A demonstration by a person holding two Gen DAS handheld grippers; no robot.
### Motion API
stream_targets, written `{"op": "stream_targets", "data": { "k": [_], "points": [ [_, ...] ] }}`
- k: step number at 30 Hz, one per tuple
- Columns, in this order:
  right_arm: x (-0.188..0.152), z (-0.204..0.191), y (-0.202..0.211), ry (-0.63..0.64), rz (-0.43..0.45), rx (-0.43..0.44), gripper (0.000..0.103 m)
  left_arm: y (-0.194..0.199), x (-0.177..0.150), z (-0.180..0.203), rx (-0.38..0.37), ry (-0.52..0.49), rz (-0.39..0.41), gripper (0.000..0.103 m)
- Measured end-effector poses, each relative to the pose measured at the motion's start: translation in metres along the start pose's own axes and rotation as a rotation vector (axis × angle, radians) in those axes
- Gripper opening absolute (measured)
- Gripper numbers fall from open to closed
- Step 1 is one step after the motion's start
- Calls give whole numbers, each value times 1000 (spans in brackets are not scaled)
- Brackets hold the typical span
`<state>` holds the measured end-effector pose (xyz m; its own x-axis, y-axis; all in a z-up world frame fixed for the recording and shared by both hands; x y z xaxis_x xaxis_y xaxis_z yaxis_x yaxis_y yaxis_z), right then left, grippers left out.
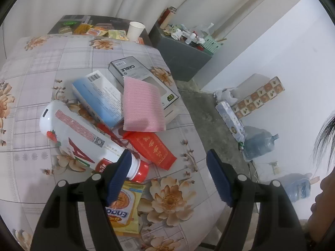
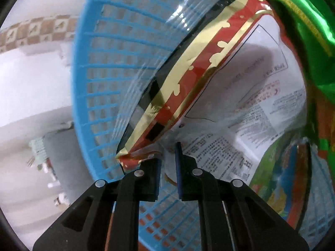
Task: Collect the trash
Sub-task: 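Press the white packet down into the wastebasket with the right gripper, then move the right gripper back to the yellow snack packet on the table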
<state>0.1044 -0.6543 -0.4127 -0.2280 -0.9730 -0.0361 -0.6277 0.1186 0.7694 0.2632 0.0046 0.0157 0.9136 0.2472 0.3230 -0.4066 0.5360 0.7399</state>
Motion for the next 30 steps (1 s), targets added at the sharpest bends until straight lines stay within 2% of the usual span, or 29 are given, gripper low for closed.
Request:
{"op": "stream_targets", "data": {
  "k": [5,8,10,11,13,14,15,20,24,27,30],
  "points": [
    [13,-9,-20,17,-9,-91,11,1,0,-2,0,5,2,72],
    [20,-17,-28,37,-12,-115,11,2,-1,-3,0,4,1,72],
    [19,-19,-32,42,-33,-100,13,3,-1,-3,-1,4,-1,72],
    [21,-22,-33,30,-41,-81,17,4,-2,-4,-3,4,-1,72],
    [15,-20,-31,-1,-76,-46,40,8,-4,-4,-8,2,8,72],
    [14,-20,-24,8,-64,-34,66,11,-4,-4,-11,2,11,72],
    [13,-24,-18,34,-42,-20,71,13,-5,-5,-14,3,14,72],
    [9,-50,11,114,-35,59,75,26,-11,0,-35,-19,31,72],
    [6,-67,51,171,-31,108,76,39,-21,3,-35,-57,62,72],
    [4,-65,98,215,-20,174,76,51,-30,0,-23,-80,95,72],
    [-7,-53,171,316,32,215,76,63,-43,-6,-9,-98,130,75]
  ]
}}
Point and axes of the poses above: each gripper's, at about its wrist camera, not at the fingertips, and y roughly against the way its jaws point, z to its right, x to its top, the point moved 2 cm from there along -y, roughly the way its jaws point, and after that the axes turned 13 degrees about y, right-handed, at the moved point
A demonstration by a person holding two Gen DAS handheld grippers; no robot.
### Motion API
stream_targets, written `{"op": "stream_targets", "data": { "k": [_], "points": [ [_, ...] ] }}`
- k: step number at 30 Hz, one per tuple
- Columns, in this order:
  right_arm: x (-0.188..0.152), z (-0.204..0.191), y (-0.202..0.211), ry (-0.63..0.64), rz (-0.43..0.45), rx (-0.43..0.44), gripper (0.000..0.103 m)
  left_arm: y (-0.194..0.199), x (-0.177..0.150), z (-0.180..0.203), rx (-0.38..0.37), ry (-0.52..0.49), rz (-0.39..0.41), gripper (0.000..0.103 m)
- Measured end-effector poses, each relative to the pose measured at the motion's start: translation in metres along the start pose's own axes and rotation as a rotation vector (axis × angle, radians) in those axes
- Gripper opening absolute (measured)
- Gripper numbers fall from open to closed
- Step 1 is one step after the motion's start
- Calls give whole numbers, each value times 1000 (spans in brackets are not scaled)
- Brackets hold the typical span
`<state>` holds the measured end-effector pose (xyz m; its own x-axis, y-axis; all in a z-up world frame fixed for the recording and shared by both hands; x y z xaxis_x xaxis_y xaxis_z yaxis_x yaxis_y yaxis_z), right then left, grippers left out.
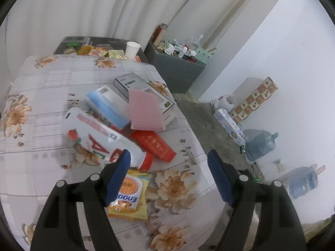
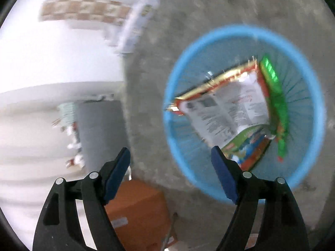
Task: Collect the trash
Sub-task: 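Move the right gripper back to the yellow snack packet on the table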
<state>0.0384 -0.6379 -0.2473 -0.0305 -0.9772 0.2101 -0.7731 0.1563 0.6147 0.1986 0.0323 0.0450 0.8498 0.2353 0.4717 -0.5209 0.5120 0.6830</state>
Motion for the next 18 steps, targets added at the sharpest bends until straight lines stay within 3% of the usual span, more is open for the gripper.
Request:
{"op": "stream_targets", "data": {
  "k": [6,9,11,15,18],
  "points": [
    [-48,-66,113,294,104,-48,86,23,-25,-20,38,-13,53,78],
    [-70,-105,143,436,131,-85,95,34,-37,-32,50,-13,91,80],
    [-94,-126,164,530,137,-99,95,42,-47,-41,62,-15,107,81],
    [-145,-189,168,754,125,-34,95,53,-64,-57,118,-29,142,84],
    [-190,-240,156,904,38,66,95,59,-75,-70,153,-34,155,84]
  ]
}}
Point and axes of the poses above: each gripper's, at about its wrist camera, not at the fingertips, and y roughly against the way its jaws point, z to its right, x to its top, the point moved 2 cm from there along -y, roughly the way its jaws point, and after that the axes turned 13 degrees about y, right-handed, at the moved point
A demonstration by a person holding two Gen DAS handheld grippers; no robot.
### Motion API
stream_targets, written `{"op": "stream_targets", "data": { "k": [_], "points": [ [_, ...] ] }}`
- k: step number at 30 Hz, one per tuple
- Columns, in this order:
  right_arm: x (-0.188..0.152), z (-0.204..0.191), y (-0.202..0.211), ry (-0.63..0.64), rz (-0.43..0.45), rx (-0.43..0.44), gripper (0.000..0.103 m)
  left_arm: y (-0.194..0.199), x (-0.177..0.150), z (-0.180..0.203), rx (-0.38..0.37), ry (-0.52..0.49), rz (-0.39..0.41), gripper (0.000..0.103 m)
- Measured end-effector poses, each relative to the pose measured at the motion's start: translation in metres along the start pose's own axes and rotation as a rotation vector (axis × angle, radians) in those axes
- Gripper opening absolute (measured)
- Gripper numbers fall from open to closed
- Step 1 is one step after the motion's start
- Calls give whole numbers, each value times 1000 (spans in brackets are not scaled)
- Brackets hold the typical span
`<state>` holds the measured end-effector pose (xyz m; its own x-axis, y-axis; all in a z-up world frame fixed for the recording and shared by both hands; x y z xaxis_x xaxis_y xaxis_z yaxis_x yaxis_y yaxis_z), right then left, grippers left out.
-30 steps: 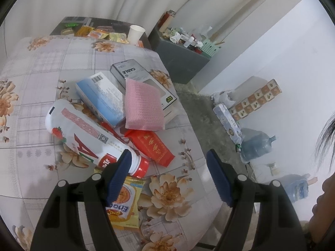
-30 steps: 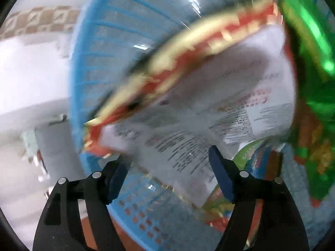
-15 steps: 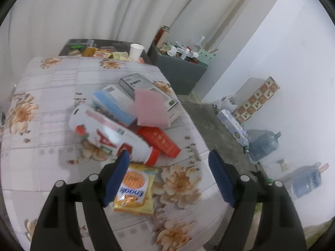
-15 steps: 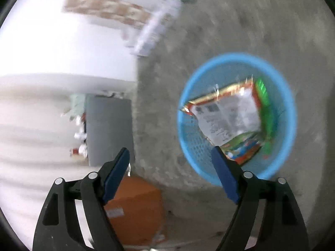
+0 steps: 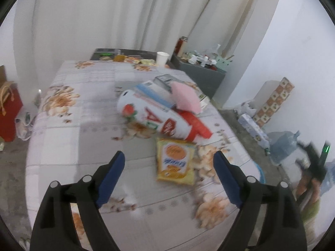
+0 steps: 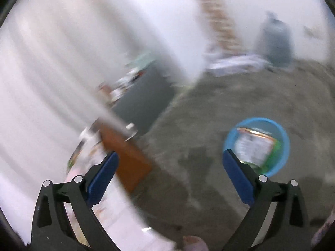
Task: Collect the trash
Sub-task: 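Move the right gripper back to the yellow snack packet on the table, then close the right gripper on the yellow Enaak snack packet and lift it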
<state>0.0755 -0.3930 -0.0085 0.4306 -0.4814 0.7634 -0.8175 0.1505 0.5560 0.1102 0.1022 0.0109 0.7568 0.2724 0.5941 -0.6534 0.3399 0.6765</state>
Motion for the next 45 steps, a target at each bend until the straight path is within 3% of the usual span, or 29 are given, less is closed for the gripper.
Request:
{"op": "stream_targets", "data": {
  "k": [5,8,12,14,18,22,25,27,29,30,40,45],
  "points": [
    [-12,-93,-32,133,-129,255,95,1,-21,-22,18,31,-2,86],
    [-44,-152,-53,224,-236,355,95,-2,-27,-36,22,73,-15,86],
    [-90,-229,-73,356,-336,416,95,-10,-31,-51,46,108,-26,86],
    [-105,-249,-86,406,-361,386,95,-15,-30,-60,66,123,-27,86],
    [-121,-258,-104,389,-449,377,94,-16,-28,-75,64,174,-20,86],
    [-135,-258,-119,350,-519,370,80,-19,-29,-81,46,205,-24,86],
    [-137,-260,-127,352,-515,363,66,-24,-30,-80,34,209,-37,86],
    [-138,-262,-131,349,-527,367,43,-25,-29,-77,28,208,-39,82],
    [-140,-262,-133,354,-535,373,25,-25,-25,-72,16,202,-30,80],
    [-141,-262,-133,362,-531,374,21,-25,-23,-70,12,199,-26,79],
    [-141,-247,-135,374,-511,398,10,-47,39,-9,-79,70,-11,78],
    [-136,-229,-134,352,-496,386,9,-82,65,33,-114,-5,-63,82]
  ]
}}
Point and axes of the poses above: each gripper's, at about its wrist camera, not at the fingertips, and y roughly against the way its jaws point, z to its right, x to its top, the point moved 2 cm from there along -y, roughly the way its jaws point, and after that the axes turned 13 degrees about y, right-handed, at the moved point
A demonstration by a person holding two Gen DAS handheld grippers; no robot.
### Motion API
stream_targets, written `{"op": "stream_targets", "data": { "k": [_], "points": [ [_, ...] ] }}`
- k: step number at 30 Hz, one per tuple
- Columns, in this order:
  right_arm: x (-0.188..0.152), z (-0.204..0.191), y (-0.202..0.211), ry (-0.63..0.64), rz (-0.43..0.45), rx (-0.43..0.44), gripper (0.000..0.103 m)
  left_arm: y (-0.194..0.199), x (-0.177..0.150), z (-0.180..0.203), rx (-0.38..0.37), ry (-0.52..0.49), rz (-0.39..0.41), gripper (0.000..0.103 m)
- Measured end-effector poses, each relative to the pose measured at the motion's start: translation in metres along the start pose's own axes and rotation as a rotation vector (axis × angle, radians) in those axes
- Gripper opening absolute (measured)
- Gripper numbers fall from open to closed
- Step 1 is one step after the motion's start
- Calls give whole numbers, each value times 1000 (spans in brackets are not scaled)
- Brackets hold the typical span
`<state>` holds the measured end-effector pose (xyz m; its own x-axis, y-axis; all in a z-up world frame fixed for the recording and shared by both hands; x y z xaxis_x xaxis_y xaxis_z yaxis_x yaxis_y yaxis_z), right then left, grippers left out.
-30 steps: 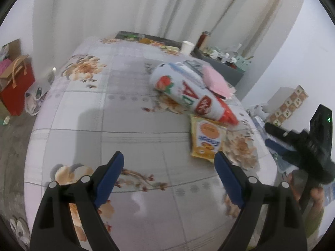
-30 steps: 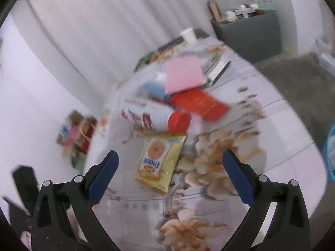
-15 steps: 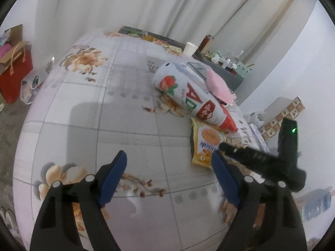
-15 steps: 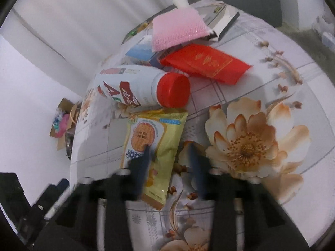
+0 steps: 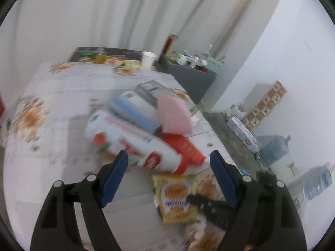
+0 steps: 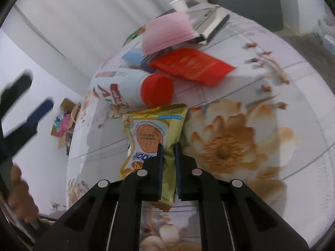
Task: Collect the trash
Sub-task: 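Close the right gripper on the yellow Enaak snack packet and lift it, then grasp the pink mesh pad with the left gripper and lift it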
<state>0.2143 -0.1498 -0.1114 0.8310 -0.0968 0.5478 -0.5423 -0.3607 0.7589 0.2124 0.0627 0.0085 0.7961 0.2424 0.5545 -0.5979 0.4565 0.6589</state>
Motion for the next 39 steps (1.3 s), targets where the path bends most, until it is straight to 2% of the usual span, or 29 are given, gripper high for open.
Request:
{"op": "stream_targets", "data": {
  "k": [4,7,11,19,27,34,39],
  "points": [
    [-4,16,14,-10,20,-36,9,-43,22,25,2,-36,-57,98],
    [-8,28,25,-21,37,-58,9,-80,39,39,54,-55,-96,98],
    [-12,41,36,-34,56,-68,9,-132,61,52,172,-73,-116,98],
    [-11,49,45,-35,76,-84,9,-191,67,62,340,-164,-170,98],
    [-12,57,51,-53,82,-52,9,-224,64,49,386,-85,-263,98],
    [-15,66,53,-91,88,5,9,-227,64,49,365,-93,-256,98],
    [-14,66,55,-99,92,10,9,-221,66,46,347,-72,-242,85]
  ]
}}
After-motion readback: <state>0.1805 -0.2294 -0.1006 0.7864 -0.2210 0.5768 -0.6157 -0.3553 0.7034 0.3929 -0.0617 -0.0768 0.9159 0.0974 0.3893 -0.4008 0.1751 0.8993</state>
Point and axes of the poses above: each gripper's, at about its wrist camera, not at the fingertips, and y roughly against the way its jaws point, z to its right, x to its top, the point moved 2 cm from there along -y, roughly the way its jaws point, and after that the axes turned 13 degrees about y, right-handed, at the moved point
